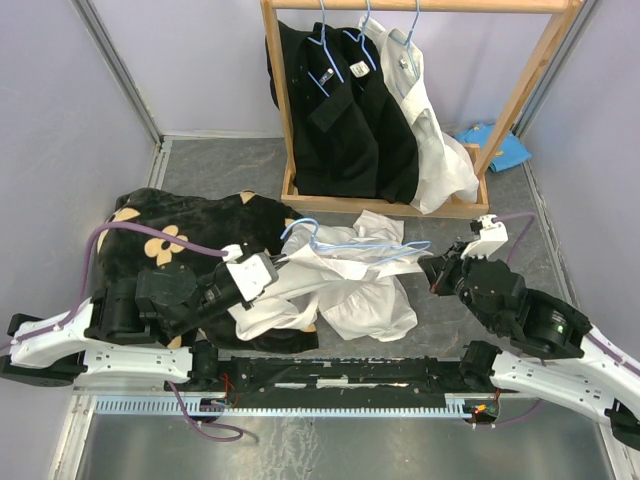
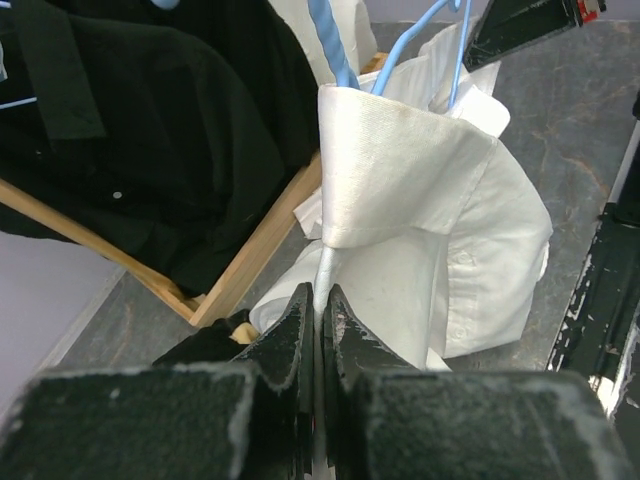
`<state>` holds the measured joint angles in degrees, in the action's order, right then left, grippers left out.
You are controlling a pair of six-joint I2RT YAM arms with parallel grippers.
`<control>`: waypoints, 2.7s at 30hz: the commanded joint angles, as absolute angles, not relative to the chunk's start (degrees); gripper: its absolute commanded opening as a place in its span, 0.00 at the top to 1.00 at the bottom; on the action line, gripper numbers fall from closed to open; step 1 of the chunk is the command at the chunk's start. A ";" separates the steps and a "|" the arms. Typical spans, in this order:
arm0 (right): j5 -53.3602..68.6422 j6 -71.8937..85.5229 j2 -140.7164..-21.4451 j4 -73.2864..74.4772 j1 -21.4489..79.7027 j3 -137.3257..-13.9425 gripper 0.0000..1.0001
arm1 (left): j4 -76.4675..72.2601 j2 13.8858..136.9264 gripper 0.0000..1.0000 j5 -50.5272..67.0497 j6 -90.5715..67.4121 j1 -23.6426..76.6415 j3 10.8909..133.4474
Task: Place the shirt on the hanger
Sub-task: Hang the shirt on the hanger.
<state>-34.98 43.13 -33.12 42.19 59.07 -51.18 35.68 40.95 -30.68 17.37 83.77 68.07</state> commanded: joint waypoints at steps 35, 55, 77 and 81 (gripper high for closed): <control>-31.23 6.65 -62.76 80.04 58.80 -126.90 1.00 | 24.94 61.45 0.97 -35.12 29.68 71.50 79.16; -13.64 13.09 -62.89 68.24 58.85 -100.00 1.00 | 18.70 47.63 0.97 -11.56 25.76 63.19 63.61; -14.91 19.21 -63.18 48.09 58.86 -104.77 1.00 | 8.44 56.24 0.97 -26.08 35.45 62.66 71.57; -25.92 13.91 -60.50 50.91 58.87 -112.35 1.00 | 10.02 58.48 0.97 -26.02 37.14 60.34 75.73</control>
<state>-10.81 19.77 -64.99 50.57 58.76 -104.07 14.96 57.76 -23.94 32.32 62.43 69.67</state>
